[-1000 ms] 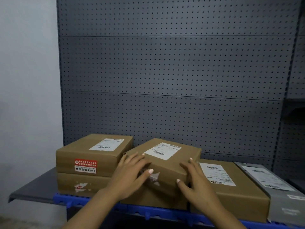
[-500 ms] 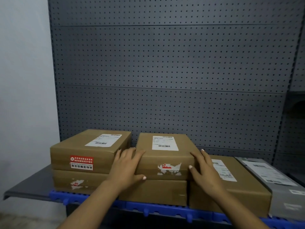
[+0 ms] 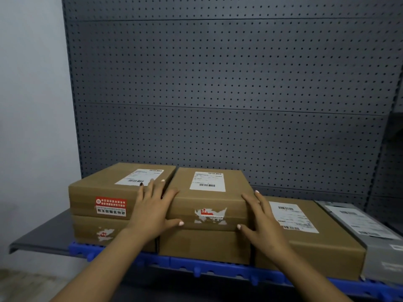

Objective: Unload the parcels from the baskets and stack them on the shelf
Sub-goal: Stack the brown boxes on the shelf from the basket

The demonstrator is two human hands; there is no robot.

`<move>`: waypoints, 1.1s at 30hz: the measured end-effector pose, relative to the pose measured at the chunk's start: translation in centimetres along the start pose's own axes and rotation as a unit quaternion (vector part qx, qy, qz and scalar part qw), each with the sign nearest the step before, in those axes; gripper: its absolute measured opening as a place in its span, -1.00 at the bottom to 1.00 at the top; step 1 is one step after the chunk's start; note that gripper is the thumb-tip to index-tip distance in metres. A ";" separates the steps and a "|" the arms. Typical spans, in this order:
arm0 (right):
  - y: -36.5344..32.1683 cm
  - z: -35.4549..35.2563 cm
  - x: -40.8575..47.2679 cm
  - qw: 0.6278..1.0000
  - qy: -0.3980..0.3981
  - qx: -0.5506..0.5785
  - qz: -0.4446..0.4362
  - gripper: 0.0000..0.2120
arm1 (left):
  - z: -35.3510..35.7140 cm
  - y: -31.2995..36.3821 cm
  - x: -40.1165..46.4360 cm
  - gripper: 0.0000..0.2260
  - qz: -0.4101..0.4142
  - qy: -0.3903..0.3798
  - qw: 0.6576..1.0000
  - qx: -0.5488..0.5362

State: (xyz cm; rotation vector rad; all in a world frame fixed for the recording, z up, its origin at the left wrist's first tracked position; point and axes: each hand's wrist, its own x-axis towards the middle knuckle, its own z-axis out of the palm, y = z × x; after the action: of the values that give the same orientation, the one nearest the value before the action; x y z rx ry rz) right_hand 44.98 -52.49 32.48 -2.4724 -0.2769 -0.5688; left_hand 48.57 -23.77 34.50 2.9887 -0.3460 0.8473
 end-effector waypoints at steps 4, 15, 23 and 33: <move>-0.3 0.3 0.2 1.000 0.004 -0.028 -0.003 -0.29 | 0.0 -0.6 0.2 -0.21 -0.010 0.007 1.000 -0.012; -0.3 1.7 -1.3 0.999 -0.002 -0.038 0.020 0.05 | 1.1 -1.3 0.0 -0.20 -0.005 0.045 0.999 -0.018; -0.5 2.3 -1.6 0.999 0.024 -0.033 0.012 -0.02 | 1.1 -1.6 0.1 -0.20 0.003 0.044 0.999 -0.018; -0.7 2.0 -1.7 0.999 0.023 -0.034 0.015 -0.08 | 0.6 -1.3 -0.2 -0.19 0.001 0.036 0.999 -0.027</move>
State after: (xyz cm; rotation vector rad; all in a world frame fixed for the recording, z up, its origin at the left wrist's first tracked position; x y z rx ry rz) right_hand 43.94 -50.91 30.58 -2.5211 -0.2050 -0.6302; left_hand 48.95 -22.53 33.97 2.9003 -0.3649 0.9269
